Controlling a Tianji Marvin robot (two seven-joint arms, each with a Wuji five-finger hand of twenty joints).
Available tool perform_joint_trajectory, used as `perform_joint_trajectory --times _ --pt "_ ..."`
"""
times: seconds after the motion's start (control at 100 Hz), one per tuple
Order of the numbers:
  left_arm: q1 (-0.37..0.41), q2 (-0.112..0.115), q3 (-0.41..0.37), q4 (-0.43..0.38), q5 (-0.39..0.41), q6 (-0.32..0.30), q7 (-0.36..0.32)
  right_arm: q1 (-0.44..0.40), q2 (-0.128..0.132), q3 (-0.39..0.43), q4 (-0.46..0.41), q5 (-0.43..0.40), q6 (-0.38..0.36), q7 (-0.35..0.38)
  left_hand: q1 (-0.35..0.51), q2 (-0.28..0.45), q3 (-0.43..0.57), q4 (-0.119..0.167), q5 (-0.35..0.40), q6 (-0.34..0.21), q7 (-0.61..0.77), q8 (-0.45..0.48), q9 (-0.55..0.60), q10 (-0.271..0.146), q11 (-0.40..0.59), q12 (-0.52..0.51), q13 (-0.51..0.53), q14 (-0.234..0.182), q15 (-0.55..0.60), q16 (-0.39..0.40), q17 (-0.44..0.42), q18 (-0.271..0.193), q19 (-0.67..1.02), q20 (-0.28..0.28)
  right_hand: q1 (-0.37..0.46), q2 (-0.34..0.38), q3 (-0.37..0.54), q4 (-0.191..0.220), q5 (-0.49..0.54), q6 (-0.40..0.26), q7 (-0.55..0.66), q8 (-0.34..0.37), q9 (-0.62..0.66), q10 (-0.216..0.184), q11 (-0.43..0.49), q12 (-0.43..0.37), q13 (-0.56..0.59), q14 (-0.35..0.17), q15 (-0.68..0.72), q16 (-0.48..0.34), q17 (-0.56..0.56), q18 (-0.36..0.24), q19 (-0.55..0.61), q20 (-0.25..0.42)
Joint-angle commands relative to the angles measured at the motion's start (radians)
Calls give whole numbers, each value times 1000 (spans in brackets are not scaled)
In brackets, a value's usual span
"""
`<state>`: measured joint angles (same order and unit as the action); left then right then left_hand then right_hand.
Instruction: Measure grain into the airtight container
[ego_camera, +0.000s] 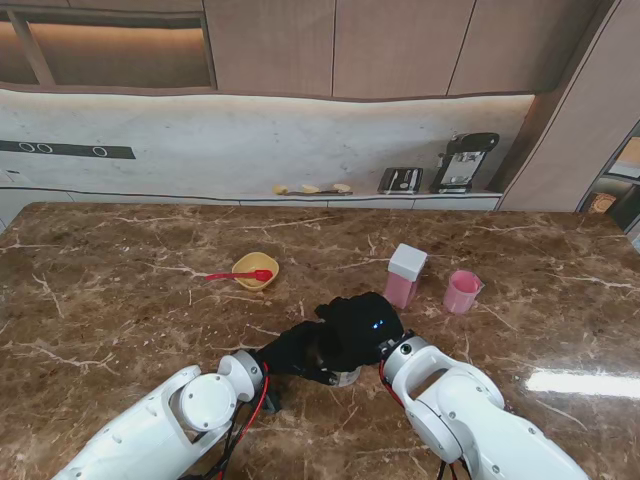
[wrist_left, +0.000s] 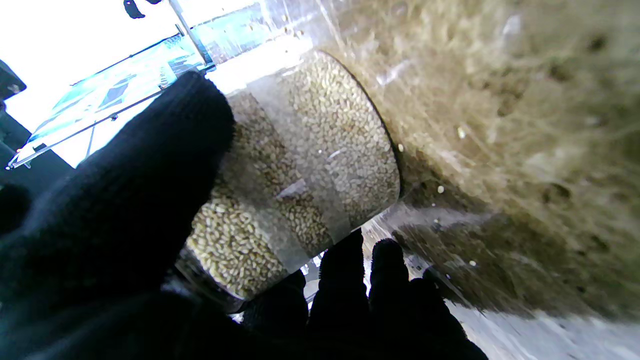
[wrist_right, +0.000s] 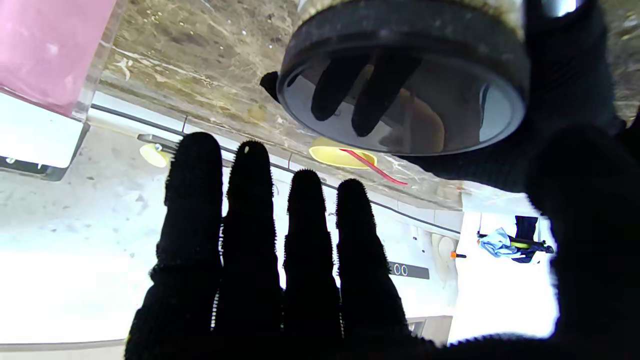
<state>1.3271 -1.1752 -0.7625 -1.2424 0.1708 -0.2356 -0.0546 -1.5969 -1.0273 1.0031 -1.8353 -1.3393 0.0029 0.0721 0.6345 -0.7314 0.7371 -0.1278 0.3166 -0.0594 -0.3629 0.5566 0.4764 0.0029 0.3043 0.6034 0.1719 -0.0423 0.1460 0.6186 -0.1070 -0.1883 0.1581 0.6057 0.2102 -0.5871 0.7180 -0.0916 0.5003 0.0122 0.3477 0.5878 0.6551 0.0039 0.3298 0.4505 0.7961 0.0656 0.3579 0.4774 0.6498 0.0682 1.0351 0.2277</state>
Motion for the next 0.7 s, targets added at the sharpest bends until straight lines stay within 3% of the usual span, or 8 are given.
perform_joint_trajectory --times 0.0,0.06,0.16,0.33,0.36,0.42,0.45,0.69 --pt "23 1 10 34 2 13 -11 -14 3 15 -30 8 -13 65 89 109 161 21 50 -79 982 17 69 -77 115 32 70 159 137 36 35 273 122 34 -22 -32 23 32 -32 -11 -24 -2 -36 -13 -21 -24 -50 3 -18 -32 -31 18 -21 28" --pt "24 0 9 35 1 12 -10 -19 6 30 -56 5 -31 135 90 108 162 21 52 -78 984 18 67 -76 114 29 70 159 137 36 35 274 122 34 11 -57 24 29 -57 -3 -57 -10 -66 -13 -51 -30 -80 6 -38 -45 -57 20 -35 43" --pt "24 -1 9 38 -2 9 -10 -11 13 45 -90 6 -65 272 89 107 163 21 53 -78 984 19 64 -77 112 25 70 161 137 35 34 275 123 34 161 -77 -56 45 -89 6 -112 -17 -113 -2 -84 -37 -110 11 -68 -64 -75 18 -73 73" --pt "22 -2 10 44 -8 7 -12 32 18 28 -76 46 -79 344 86 105 161 20 53 -76 985 19 59 -81 111 19 70 160 137 36 34 276 123 34 331 -83 -81 30 -114 -23 -138 -19 -137 13 -79 -35 -86 11 -58 -59 -51 12 -81 80" --pt "22 -2 10 45 -9 6 -11 38 19 22 -73 59 -78 356 86 105 162 20 54 -74 986 19 58 -80 111 17 71 161 138 36 35 277 124 34 333 -103 -13 16 -106 -31 -126 -9 -135 15 -70 -33 -72 7 -47 -49 -40 6 -76 80" --pt "22 -3 10 46 -10 4 -9 50 20 10 -61 73 -73 358 86 104 162 20 53 -71 985 19 53 -83 107 13 70 159 137 36 35 278 125 35 292 -204 255 -32 -75 -49 -90 14 -109 14 -48 -22 -29 2 -17 -27 -3 -9 -51 75" --pt "22 -4 9 47 -13 3 -8 54 20 5 -56 76 -71 357 86 104 162 20 54 -71 985 19 51 -85 103 10 67 157 135 34 35 278 125 35 286 -224 319 -48 -61 -53 -72 26 -93 14 -35 -13 -6 -6 -2 -18 18 -21 -37 72" --pt "24 -18 6 68 -67 -11 -4 61 17 -16 -19 109 -33 311 86 71 165 17 22 -60 917 -39 80 -110 13 -184 72 101 70 -59 37 278 140 27 344 -236 406 -56 60 -69 84 132 47 -3 113 89 168 -53 132 62 178 -96 72 36"
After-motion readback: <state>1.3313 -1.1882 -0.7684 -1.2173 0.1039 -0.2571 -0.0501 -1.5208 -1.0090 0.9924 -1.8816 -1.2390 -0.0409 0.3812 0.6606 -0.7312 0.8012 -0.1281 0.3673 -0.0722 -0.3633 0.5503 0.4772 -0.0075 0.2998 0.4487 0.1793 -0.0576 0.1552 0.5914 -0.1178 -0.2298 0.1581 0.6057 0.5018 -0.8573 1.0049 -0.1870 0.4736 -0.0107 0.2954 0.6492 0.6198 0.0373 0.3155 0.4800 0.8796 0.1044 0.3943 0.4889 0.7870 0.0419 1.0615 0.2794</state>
